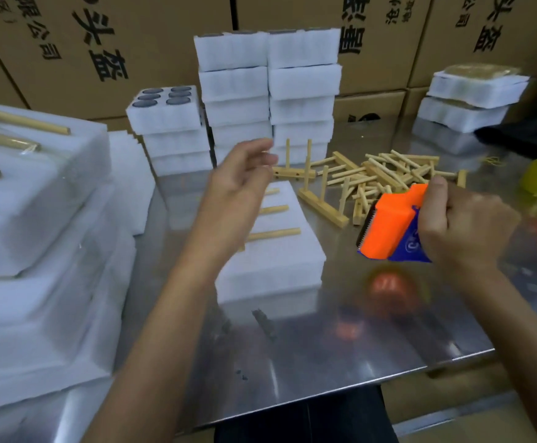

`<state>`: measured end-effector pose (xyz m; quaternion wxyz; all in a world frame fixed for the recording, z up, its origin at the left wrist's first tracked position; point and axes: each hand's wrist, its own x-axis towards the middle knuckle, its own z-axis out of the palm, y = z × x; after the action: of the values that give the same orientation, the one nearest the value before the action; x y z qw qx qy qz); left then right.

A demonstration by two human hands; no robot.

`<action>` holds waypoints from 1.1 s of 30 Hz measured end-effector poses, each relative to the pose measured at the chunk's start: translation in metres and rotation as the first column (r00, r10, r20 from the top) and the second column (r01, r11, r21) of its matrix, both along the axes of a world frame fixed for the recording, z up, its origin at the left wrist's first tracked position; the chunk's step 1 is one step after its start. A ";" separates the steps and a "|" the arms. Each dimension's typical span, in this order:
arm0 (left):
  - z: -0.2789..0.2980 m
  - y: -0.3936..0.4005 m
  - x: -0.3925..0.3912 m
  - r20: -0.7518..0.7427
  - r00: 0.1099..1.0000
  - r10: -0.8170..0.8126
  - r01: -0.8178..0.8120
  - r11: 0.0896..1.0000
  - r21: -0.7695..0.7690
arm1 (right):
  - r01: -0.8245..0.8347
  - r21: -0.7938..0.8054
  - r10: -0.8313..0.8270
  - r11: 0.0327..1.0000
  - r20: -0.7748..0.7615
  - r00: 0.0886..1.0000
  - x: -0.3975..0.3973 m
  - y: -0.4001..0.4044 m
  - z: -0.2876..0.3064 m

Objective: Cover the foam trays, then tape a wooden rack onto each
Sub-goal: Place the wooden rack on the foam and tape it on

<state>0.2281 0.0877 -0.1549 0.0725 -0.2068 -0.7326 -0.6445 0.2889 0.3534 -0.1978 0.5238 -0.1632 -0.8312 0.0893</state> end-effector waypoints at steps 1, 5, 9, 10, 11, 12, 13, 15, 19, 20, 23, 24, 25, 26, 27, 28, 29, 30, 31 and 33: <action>0.007 0.014 0.009 0.062 0.989 -0.137 0.143 0.985 -0.095 | -0.053 -0.007 0.053 0.999 -0.031 0.998 -0.003 -0.012 0.012; 0.012 0.040 0.031 0.177 0.932 -0.316 0.345 0.923 -0.171 | -0.179 0.045 0.183 0.983 -0.111 0.977 -0.014 -0.042 0.042; 0.013 0.029 0.029 0.166 0.954 -0.251 0.266 0.961 -0.073 | -0.227 0.011 0.227 0.974 -0.041 0.973 -0.022 -0.051 0.054; 0.013 0.027 0.027 0.187 0.952 -0.244 0.259 0.964 -0.060 | -0.229 0.004 0.229 0.973 -0.017 0.973 -0.023 -0.053 0.056; 0.014 0.025 0.025 0.215 0.947 -0.240 0.253 0.967 -0.036 | -0.234 -0.011 0.234 0.972 0.001 0.972 -0.026 -0.055 0.056; 0.015 0.024 0.022 0.250 0.938 -0.240 0.248 0.969 -0.002 | -0.240 -0.035 0.241 0.970 0.023 0.970 -0.028 -0.056 0.057; 0.018 0.023 0.019 0.283 0.929 -0.239 0.241 0.970 0.029 | -0.248 -0.063 0.251 0.967 0.047 0.967 -0.031 -0.058 0.057; 0.023 0.019 0.013 0.310 0.925 -0.222 0.222 0.974 0.035 | -0.257 -0.105 0.266 0.961 0.075 0.961 -0.037 -0.062 0.057; 0.029 0.011 0.000 0.320 0.930 -0.183 0.192 0.981 0.004 | -0.262 -0.113 0.269 0.959 0.058 0.961 -0.047 -0.070 0.063; 0.030 0.010 -0.003 0.341 0.923 -0.181 0.187 0.982 0.016 | -0.266 -0.107 0.272 0.958 0.050 0.961 -0.049 -0.071 0.065; 0.028 0.009 -0.007 0.419 0.892 -0.169 0.142 0.985 0.096 | -0.278 -0.093 0.284 0.956 0.056 0.957 -0.053 -0.073 0.073; 0.027 0.009 -0.008 0.430 0.888 -0.164 0.128 0.985 0.111 | -0.279 -0.088 0.285 0.956 0.072 0.956 -0.054 -0.074 0.074; 0.026 0.009 -0.008 0.431 0.889 -0.152 0.116 0.987 0.108 | -0.279 -0.080 0.286 0.957 0.089 0.954 -0.054 -0.075 0.076; 0.025 0.009 -0.009 0.420 0.899 -0.124 0.100 0.992 0.079 | -0.281 -0.069 0.287 0.957 0.100 0.953 -0.054 -0.076 0.076; 0.025 0.008 -0.009 0.392 0.916 -0.080 0.073 0.997 0.032 | -0.287 -0.061 0.292 0.956 0.105 0.951 -0.054 -0.078 0.076; 0.025 0.008 -0.009 0.359 0.933 -0.037 0.042 0.999 -0.006 | -0.295 -0.063 0.300 0.953 0.110 0.947 -0.054 -0.080 0.076; 0.026 0.007 -0.009 0.331 0.944 -0.007 0.014 1.000 -0.019 | -0.306 -0.074 0.313 0.949 0.120 0.942 -0.054 -0.081 0.077; 0.027 0.006 -0.008 0.317 0.948 0.011 -0.009 1.000 -0.007 | -0.319 -0.089 0.329 0.944 0.135 0.935 -0.056 -0.082 0.078; 0.029 0.006 -0.008 0.311 0.950 0.021 -0.026 1.000 0.014 | -0.330 -0.092 0.341 0.939 0.156 0.927 -0.058 -0.083 0.080; 0.034 0.004 -0.010 0.307 0.951 0.038 -0.053 0.998 0.041 | -0.349 -0.044 0.351 0.936 0.198 0.915 -0.064 -0.086 0.086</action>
<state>0.2176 0.0913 -0.1205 -0.0221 -0.0860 -0.7237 -0.6844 0.2251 0.2673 -0.1118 0.4115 -0.0221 -0.8956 0.1676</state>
